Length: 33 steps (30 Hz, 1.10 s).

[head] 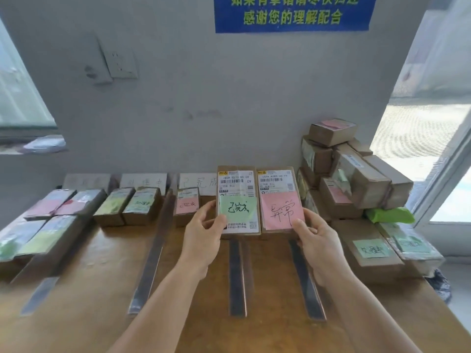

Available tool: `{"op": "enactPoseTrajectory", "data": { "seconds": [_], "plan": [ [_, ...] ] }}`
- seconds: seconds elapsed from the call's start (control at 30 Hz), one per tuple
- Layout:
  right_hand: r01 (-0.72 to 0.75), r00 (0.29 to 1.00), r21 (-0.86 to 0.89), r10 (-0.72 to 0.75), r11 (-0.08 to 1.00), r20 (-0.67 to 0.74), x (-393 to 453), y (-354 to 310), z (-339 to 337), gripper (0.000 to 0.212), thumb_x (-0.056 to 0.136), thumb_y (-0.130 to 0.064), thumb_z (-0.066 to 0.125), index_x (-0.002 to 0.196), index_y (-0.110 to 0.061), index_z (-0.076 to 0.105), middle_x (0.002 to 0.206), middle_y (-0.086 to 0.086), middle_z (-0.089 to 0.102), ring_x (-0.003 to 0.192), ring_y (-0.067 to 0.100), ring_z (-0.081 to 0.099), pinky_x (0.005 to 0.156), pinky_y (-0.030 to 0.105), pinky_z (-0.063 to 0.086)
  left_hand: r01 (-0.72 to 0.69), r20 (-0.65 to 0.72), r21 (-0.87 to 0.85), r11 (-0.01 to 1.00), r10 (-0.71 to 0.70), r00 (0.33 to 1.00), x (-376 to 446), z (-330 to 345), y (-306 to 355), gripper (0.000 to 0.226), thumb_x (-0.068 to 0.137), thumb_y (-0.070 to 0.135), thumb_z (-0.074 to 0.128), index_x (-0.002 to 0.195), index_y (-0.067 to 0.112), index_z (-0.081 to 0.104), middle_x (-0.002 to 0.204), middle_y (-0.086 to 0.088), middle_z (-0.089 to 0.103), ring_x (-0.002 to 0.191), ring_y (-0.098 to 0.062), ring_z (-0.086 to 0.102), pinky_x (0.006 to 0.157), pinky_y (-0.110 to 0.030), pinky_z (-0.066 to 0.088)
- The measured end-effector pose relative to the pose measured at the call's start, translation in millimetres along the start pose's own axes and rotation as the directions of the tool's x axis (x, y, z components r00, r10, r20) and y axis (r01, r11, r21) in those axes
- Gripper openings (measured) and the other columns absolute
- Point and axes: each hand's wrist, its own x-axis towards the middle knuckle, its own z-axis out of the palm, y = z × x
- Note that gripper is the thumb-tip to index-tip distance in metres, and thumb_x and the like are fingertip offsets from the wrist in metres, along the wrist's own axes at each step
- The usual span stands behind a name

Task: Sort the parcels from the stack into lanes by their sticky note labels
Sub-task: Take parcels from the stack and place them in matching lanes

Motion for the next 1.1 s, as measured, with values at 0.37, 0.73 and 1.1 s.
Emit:
{"op": "enactPoseTrajectory", "data": {
  "seconds": [0.37,0.73,1.1],
  "plan": [
    [-0.046,0.967,-0.396,-0.059,0.917,-0.249,67,18,37,0.047,0.098,-0.032,0.047,0.142,-0.019,0.038,0.130,0.004,0.059,0.117,0.024,0.055,0.097,0.043,0.045,0.111,-0.036,-0.031,0.993,-0.112,0.993,71,-5,-33,0.040,0.091,0.030,0.061,0.123,0.046,0.045,0.105,0.016,0.066,0.102,-0.010,0.060,0.082,-0.025,0.045],
    [-0.252,0.950,-0.611,0.072,0.751,-0.303,161,74,57,0.046,0.100,-0.034,0.036,0.143,-0.019,0.030,0.126,0.018,0.057,0.117,0.040,0.048,0.093,0.044,0.040,0.121,-0.099,0.044,0.992,-0.116,0.988,133,10,-57,0.042,0.090,0.030,0.063,0.127,0.043,0.048,0.103,0.029,0.059,0.103,-0.009,0.059,0.091,-0.034,0.049],
    [-0.202,0.976,-0.740,0.069,0.642,-0.206,192,94,60,0.035,0.096,-0.016,0.038,0.130,-0.007,0.039,0.126,0.015,0.053,0.114,0.034,0.051,0.083,0.038,0.044,0.185,-0.116,0.051,0.981,-0.179,0.977,165,23,-83,0.041,0.089,0.030,0.064,0.124,0.044,0.048,0.098,0.028,0.059,0.098,-0.004,0.058,0.080,-0.024,0.049]
  ]
}}
